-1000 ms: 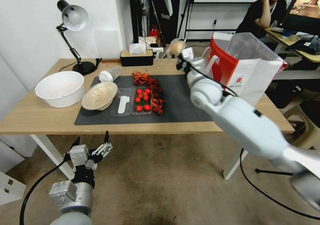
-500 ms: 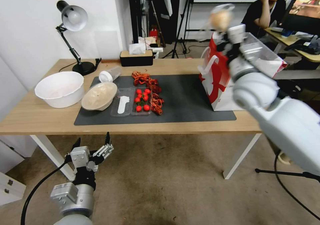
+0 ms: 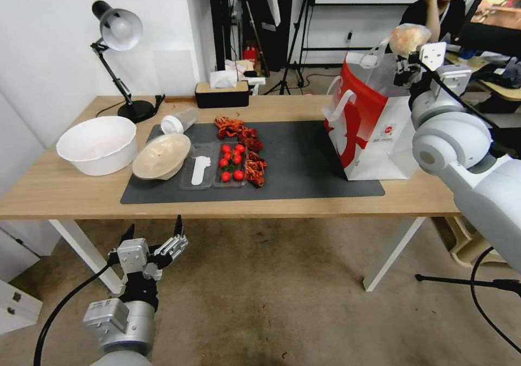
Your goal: Pick up the trash from the table and place it into the takeout bag.
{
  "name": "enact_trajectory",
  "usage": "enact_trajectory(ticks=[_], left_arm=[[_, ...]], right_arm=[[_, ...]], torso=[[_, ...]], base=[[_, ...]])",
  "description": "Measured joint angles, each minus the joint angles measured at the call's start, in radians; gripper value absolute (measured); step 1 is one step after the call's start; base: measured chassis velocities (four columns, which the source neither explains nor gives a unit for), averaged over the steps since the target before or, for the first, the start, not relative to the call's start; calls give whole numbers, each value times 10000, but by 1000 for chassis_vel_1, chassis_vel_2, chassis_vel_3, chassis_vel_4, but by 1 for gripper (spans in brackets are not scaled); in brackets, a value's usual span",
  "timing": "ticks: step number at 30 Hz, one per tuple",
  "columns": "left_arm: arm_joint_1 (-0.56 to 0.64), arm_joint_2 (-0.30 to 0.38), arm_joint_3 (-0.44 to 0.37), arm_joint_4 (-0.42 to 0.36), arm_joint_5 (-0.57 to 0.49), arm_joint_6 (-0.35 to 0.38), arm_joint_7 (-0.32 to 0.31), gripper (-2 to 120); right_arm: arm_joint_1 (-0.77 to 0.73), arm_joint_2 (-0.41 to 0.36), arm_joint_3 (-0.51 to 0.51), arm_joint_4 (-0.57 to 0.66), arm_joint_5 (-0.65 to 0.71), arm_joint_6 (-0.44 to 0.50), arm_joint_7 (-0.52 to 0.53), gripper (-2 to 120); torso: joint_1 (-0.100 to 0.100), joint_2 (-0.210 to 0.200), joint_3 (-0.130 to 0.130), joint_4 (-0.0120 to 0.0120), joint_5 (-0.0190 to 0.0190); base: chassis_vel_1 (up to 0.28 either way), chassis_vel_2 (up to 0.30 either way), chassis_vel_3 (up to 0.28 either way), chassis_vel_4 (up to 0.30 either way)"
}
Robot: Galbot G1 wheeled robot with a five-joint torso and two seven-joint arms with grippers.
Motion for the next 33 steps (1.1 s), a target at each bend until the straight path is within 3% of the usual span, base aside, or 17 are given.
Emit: enact_trajectory(ticks=[1, 2, 4, 5, 8, 9, 11, 14, 27, 33], left_arm=[[1, 0, 1, -1, 0, 0, 0, 100], [11, 0, 7, -11, 0, 0, -2, 100], [11, 0, 7, -11, 0, 0, -2, 100], [25, 3, 11, -27, 0, -1, -11, 100], [43, 11, 11, -59, -7, -2, -16, 100], [55, 22, 3, -97, -17, -2, -18, 100], [81, 35, -11, -150, -27, -2, -23, 100], [106, 45, -14, -191, -35, -2, -30, 100], [81, 94, -14, -254, -69, -1, -45, 100], [100, 109, -54, -300, -94, 4, -44, 100]], right_arm=[[-4, -1, 5, -1, 12, -2, 0, 40], [-10, -2, 14, -6, 42, -12, 5, 55], [-10, -2, 14, -6, 42, -12, 5, 55], [-19, -15, 23, -7, 130, -47, 16, 67], [-23, -36, 25, -4, 183, -74, 37, 73], [-24, -62, 28, 8, 208, -92, 54, 84], [-23, -119, 42, 42, 255, -122, 76, 93], [-24, -148, 58, 56, 319, -139, 136, 99], [-250, -281, 136, 362, 554, 220, 124, 100], [-755, -404, 278, 1105, 1612, 1810, -724, 100]], torso=[[0, 0, 0, 0, 0], [0, 0, 0, 1, 0], [0, 0, 0, 1, 0], [0, 0, 0, 1, -1], [0, 0, 0, 2, -2], [0, 0, 0, 2, -1], [0, 0, 0, 1, -1], [0, 0, 0, 1, -1], [0, 0, 0, 0, -2], [0, -1, 0, 1, -3]], base=[[0, 0, 0, 0], [0, 0, 0, 0], [0, 0, 0, 0], [0, 0, 0, 0], [0, 0, 0, 0], [0, 0, 0, 0], [0, 0, 0, 0], [0, 0, 0, 0], [0, 0, 0, 0], [0, 0, 0, 0]])
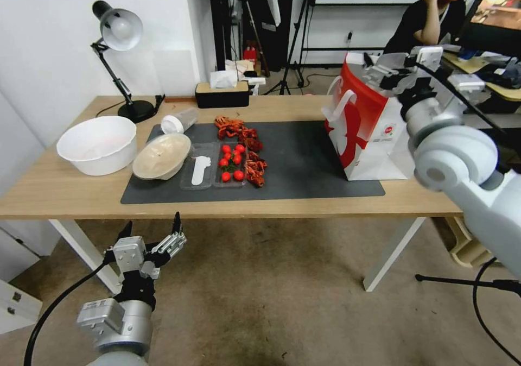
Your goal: Pick up the trash from the table and place it into the takeout bag.
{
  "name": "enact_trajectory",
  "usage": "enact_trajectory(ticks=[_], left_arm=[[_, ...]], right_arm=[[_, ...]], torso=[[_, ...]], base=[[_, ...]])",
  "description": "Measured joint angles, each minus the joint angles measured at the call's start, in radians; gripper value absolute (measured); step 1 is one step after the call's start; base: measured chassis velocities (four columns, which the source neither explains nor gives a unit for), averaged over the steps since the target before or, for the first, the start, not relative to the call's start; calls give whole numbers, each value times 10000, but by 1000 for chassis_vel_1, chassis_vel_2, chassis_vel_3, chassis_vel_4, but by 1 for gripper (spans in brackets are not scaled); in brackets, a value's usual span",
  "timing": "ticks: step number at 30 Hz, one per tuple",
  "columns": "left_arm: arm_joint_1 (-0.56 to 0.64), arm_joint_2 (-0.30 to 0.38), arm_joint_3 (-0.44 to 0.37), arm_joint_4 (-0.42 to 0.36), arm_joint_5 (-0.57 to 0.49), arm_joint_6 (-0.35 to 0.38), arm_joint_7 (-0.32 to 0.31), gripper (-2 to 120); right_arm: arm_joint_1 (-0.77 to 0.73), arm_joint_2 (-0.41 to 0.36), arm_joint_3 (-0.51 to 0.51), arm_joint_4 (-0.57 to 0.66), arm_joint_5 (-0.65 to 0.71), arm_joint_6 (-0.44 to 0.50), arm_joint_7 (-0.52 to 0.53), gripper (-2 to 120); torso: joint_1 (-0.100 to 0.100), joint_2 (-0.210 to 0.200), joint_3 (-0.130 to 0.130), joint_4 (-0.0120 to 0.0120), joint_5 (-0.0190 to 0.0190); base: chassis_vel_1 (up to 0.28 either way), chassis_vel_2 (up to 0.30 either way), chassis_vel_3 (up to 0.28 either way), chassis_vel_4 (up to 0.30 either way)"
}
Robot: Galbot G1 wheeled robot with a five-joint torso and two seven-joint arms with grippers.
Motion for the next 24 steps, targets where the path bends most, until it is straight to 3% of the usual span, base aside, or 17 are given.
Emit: enact_trajectory(ticks=[9, 11, 14, 15, 16, 18, 24], left_arm=[[99, -56, -32, -86, 17, -18, 9, 100], [202, -152, -83, -154, 62, -74, 14, 100], [206, -197, -113, -187, 69, -117, 19, 100], [206, -197, -113, -187, 69, -117, 19, 100], [204, -180, -113, -168, 67, -161, 23, 100], [152, -140, -92, -101, 54, -174, 29, 100], [105, -81, -60, -57, 35, -173, 33, 100]], right_arm=[[-1662, -110, 314, 1343, 521, 1986, -1347, 100], [-2533, 8, 744, 1845, 402, 2160, -1683, 100], [-5554, 366, 2863, 2798, -247, 2445, -2742, 100], [-5554, 366, 2863, 2798, -247, 2445, -2742, 100], [-7415, 795, 4046, 3137, -888, 2824, -3450, 100], [-9817, 1919, 4993, 3311, -2237, 3557, -4327, 100], [-11384, 3154, 5175, 3071, -3439, 4401, -4858, 100]], torso=[[0, 1, -1, -3, 1], [0, 0, -1, 6, 1], [0, 0, -1, -2, 4], [0, 0, -1, -2, 4], [-1, 1, -2, -4, -1], [-1, 1, -2, -3, -2], [-2, 1, -1, -2, -1]], base=[[0, 0, 0, 0], [0, 0, 0, 0], [0, 0, 0, 0], [0, 0, 0, 0], [0, 0, 0, 0], [0, 0, 0, 0], [0, 0, 0, 0]])
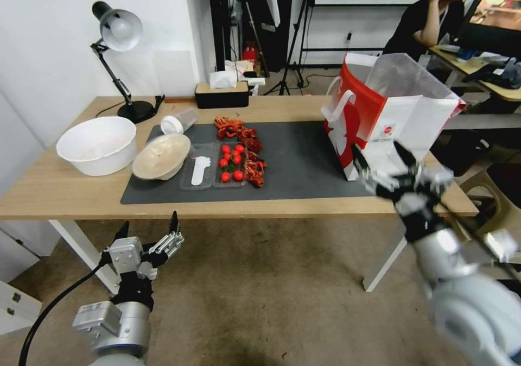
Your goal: Pick up the trash from the table and place it into the takeout bag.
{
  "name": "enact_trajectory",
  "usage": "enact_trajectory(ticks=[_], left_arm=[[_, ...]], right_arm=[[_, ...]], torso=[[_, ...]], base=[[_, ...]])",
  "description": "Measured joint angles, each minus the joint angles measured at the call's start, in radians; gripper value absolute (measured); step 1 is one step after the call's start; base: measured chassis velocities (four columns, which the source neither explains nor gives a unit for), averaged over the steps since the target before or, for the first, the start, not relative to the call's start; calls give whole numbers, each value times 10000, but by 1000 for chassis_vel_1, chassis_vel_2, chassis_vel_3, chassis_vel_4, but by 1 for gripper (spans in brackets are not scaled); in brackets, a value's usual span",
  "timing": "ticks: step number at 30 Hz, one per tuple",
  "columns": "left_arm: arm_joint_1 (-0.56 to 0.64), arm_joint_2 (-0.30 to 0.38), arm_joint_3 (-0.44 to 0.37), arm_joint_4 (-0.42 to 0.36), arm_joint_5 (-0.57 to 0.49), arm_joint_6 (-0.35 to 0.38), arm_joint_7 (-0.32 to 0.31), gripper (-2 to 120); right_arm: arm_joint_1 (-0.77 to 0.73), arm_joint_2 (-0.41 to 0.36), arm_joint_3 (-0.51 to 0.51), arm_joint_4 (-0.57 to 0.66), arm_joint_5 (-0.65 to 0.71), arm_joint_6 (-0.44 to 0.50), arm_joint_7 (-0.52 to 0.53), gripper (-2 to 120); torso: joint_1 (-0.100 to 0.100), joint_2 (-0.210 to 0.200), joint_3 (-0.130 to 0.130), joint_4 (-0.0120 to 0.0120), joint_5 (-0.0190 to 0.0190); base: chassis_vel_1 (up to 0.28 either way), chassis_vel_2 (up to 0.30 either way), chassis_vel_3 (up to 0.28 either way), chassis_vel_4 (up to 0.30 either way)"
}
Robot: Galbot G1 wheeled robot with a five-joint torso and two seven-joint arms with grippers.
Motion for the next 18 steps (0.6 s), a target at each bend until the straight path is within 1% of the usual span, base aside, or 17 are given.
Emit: enact_trajectory(ticks=[2, 3, 5, 6, 9, 12, 18], left_arm=[[3, 23, 5, 7, -9, 0, 1, 100], [3, 23, 5, 7, -9, 0, 1, 100], [20, 43, 8, 10, -20, -14, 2, 100], [20, 43, 8, 10, -20, -14, 2, 100], [32, 71, 11, 26, -27, -44, 2, 100], [29, 76, 23, 41, -30, -50, 5, 100], [0, 76, 72, 69, -32, -52, 16, 100]], right_arm=[[-540, 500, 16, -315, -480, 424, -229, 100], [-540, 500, 16, -315, -480, 424, -229, 100], [-1090, 1025, 17, -819, -927, 945, -476, 100], [-1090, 1025, 17, -819, -927, 945, -476, 100], [-1417, 1342, 4, -1292, -1199, 1396, -760, 100], [-1543, 1447, -37, -1411, -1200, 1572, -891, 100], [-1588, 1522, -56, -1563, -1072, 1658, -978, 100]], torso=[[0, 0, 0, 3, 1], [0, 0, 0, 3, 1], [0, -2, 0, 2, 2], [0, -2, 0, 2, 2], [0, -2, 1, 2, 3], [1, -2, 1, 2, 2], [0, -1, 1, 2, 3]], base=[[0, 0, 0, 0], [0, 0, 0, 0], [0, 0, 0, 0], [0, 0, 0, 0], [0, 0, 0, 0], [0, 0, 0, 0], [0, 0, 0, 0]])
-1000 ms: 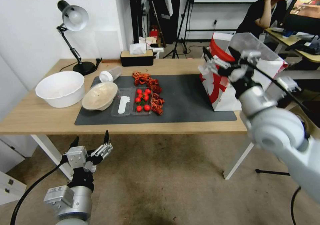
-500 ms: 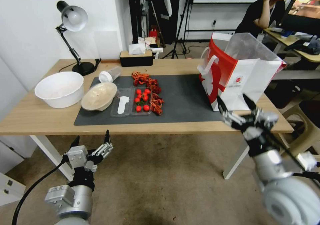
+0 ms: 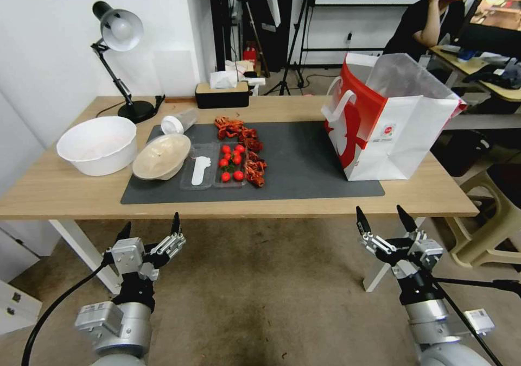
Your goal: Pick up the trash from the table and place it into the takeout bag.
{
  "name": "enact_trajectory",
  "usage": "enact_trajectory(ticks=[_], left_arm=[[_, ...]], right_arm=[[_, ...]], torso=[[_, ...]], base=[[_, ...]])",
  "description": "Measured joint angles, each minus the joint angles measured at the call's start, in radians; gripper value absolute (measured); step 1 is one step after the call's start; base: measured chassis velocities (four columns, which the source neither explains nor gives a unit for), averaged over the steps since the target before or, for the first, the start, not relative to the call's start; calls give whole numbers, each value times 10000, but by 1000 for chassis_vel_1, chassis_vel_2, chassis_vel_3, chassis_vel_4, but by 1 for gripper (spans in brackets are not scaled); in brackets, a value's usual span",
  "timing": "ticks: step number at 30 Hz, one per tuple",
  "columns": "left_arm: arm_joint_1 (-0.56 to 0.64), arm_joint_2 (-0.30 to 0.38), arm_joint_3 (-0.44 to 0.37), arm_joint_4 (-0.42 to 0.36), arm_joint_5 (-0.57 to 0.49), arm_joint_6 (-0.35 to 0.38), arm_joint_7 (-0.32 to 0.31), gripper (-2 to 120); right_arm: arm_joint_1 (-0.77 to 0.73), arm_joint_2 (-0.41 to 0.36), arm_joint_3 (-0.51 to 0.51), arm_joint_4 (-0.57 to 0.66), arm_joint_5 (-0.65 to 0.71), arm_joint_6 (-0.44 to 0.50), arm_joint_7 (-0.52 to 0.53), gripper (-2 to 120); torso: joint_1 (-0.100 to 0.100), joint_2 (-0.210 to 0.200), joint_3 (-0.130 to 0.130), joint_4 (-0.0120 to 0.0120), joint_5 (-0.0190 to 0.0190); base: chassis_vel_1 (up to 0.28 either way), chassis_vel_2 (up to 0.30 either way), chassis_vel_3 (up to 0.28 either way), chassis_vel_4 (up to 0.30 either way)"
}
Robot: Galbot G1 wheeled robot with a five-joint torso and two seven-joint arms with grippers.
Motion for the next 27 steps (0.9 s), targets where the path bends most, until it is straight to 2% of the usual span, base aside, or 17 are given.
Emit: enact_trajectory(ticks=[22, 25, 27], left_arm=[[-239, -18, -81, 137, -216, 14, -7, 100], [-433, 116, -182, 137, -535, 181, -69, 100], [-707, 330, -316, 113, -1268, 532, -220, 100]], right_arm=[[248, 61, -265, -510, -41, -87, -67, 100], [251, 101, -347, -510, -102, -78, -98, 100], [262, 115, -391, -510, -137, -74, -107, 100]], torso=[[2, 0, 0, 0, 0], [2, 0, 0, 0, 0], [3, 0, 0, -1, -2]], base=[[0, 0, 0, 0], [0, 0, 0, 0], [0, 0, 0, 0]])
